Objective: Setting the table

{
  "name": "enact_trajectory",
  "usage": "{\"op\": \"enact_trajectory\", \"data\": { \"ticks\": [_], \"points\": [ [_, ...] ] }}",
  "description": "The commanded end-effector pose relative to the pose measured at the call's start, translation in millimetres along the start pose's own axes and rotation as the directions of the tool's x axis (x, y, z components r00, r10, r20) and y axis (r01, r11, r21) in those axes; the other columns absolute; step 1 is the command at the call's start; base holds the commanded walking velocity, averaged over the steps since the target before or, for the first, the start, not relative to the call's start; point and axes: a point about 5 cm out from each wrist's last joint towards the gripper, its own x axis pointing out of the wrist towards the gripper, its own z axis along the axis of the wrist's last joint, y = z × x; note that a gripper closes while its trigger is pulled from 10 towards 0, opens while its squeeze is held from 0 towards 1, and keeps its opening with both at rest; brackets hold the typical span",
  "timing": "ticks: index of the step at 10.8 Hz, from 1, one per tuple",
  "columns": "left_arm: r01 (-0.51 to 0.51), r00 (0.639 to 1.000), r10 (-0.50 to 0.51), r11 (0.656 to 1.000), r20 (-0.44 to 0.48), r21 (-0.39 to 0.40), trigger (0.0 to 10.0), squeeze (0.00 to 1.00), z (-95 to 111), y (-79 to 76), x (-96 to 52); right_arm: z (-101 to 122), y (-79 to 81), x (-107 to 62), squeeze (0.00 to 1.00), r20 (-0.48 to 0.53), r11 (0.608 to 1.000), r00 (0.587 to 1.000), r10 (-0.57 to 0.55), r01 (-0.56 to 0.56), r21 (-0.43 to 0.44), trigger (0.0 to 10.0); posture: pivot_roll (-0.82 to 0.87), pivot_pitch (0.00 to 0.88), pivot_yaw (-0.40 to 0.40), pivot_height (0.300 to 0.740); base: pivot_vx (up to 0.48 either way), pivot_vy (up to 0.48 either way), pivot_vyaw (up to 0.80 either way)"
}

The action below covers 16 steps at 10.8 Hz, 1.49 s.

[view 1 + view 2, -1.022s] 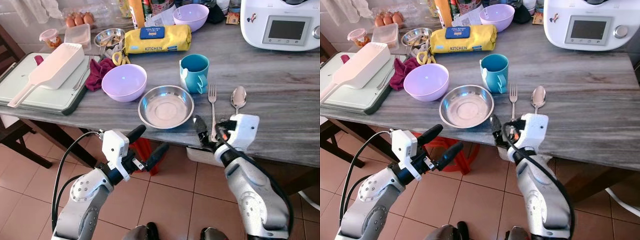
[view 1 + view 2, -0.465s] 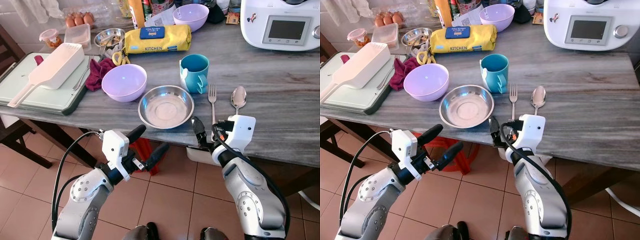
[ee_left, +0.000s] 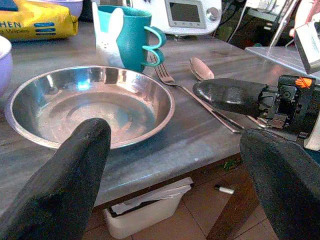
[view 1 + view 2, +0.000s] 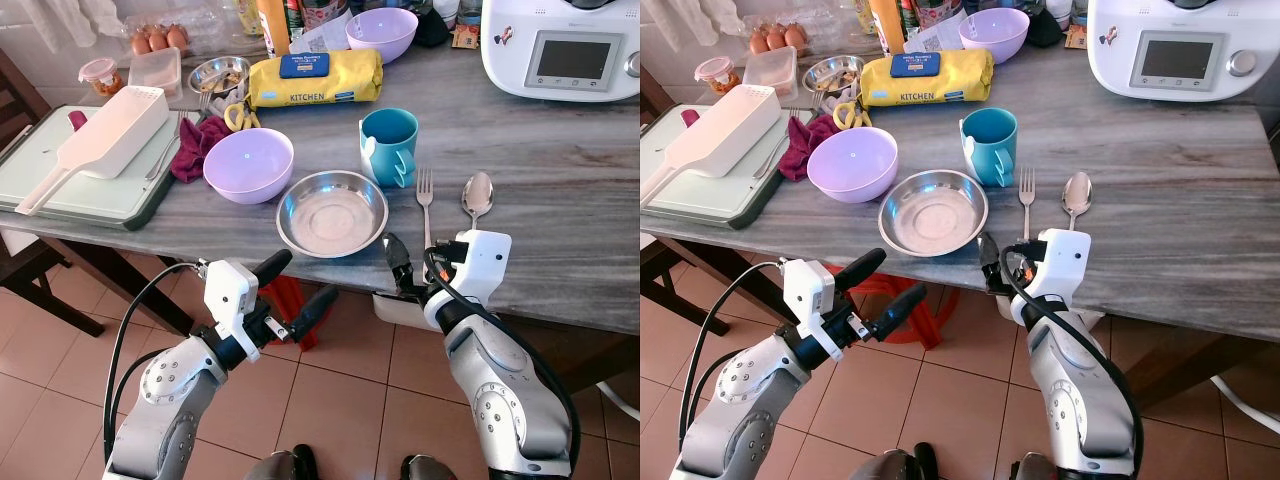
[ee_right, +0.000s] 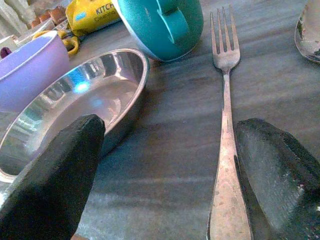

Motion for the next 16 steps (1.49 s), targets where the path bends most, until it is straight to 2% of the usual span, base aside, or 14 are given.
{"op": "enact_trajectory", "data": {
  "ticks": [1,2,4,9,16],
  "points": [
    [-0.010,1.000,0.010,1.000,-0.011,0.022,10.0,0.00,1,3.1,-2.6,-2,4.7,1.4,0.00,-0.008,1.000,1.000,0.010,-0.010,0.010,10.0,-0.06,0.181,0.154,0.740,0.000,0.000,0.00],
    [0.048,0.999,-0.048,0.999,-0.004,-0.007,10.0,0.00,3,-0.9,-5.4,2,1.1,6.4,0.00,0.025,0.999,0.999,-0.049,0.048,0.010,10.0,-0.06,0.174,0.157,0.740,0.000,0.000,0.00],
    [0.071,0.997,-0.071,0.997,-0.003,-0.016,10.0,0.00,4,-2.8,-6.7,4,-4.1,8.3,0.00,0.044,0.996,0.995,-0.087,0.087,0.006,10.0,-0.06,0.173,0.154,0.740,0.000,0.000,0.00],
    [0.066,0.998,-0.066,0.998,-0.009,-0.014,10.0,0.00,3,-3.0,-8.2,-7,2.0,11.3,0.00,0.002,0.998,0.998,-0.057,0.057,0.023,10.0,-0.05,0.177,0.157,0.740,0.000,0.000,0.00],
    [0.055,0.998,-0.055,0.998,-0.009,-0.008,10.0,0.00,4,-1.9,-7.1,-15,2.9,8.1,0.00,-0.019,0.996,0.999,-0.039,0.040,0.074,10.0,-0.05,0.182,0.157,0.740,0.000,0.000,0.00]
  ]
}}
